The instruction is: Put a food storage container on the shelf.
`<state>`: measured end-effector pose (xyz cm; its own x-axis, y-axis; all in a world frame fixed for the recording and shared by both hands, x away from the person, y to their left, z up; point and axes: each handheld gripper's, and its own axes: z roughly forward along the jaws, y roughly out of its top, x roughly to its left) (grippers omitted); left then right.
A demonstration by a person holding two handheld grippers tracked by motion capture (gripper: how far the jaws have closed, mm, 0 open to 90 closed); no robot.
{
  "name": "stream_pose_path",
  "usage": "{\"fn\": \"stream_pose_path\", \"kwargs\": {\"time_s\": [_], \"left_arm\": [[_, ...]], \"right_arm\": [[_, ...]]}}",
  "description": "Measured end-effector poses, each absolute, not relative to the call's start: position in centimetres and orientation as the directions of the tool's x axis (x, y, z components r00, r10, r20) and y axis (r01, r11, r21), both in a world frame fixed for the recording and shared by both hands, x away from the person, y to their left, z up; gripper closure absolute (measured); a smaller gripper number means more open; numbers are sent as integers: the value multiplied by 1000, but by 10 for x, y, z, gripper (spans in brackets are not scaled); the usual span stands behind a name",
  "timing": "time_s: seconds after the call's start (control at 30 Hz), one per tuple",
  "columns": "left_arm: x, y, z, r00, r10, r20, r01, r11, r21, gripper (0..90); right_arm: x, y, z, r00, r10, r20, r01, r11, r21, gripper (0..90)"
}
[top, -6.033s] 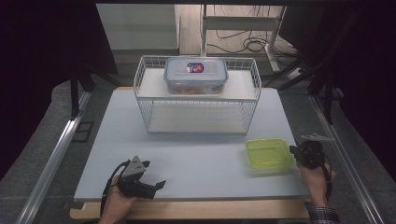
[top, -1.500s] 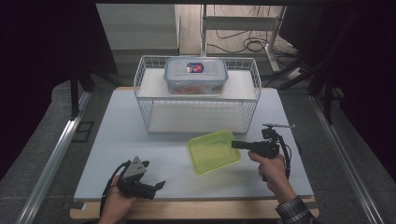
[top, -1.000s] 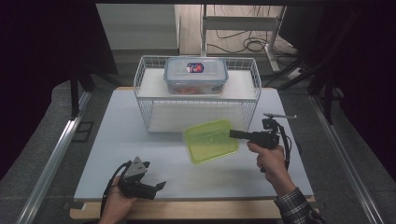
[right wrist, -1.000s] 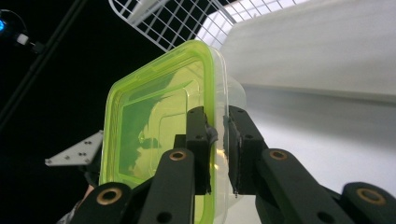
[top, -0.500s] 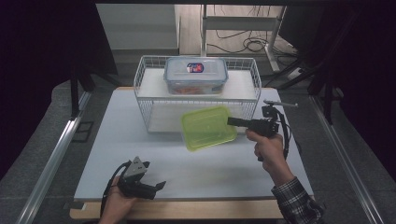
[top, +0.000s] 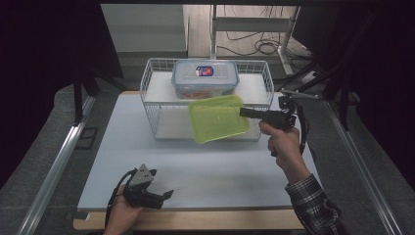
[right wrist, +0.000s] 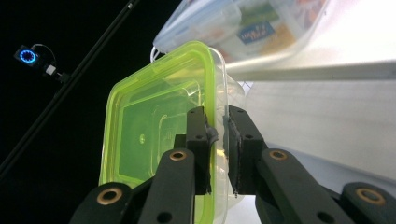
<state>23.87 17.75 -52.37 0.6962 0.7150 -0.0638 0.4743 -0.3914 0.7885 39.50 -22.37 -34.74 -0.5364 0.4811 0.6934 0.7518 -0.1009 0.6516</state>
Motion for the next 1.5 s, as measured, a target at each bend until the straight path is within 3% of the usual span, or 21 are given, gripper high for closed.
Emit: {"fn": "stream_pose_path", "kwargs": {"time_s": [0.83,1.5], "left_arm": [[239,178,-524,694,715,-90,486,-372,791,53],[239,179,-523,693,715,-94,486,-367,793,54]], "right_arm": [[423,-215,-290,-536,518,667,694,-179,697,801],[451,-200,-270,-496,576,649,663,-232,712,801]]}}
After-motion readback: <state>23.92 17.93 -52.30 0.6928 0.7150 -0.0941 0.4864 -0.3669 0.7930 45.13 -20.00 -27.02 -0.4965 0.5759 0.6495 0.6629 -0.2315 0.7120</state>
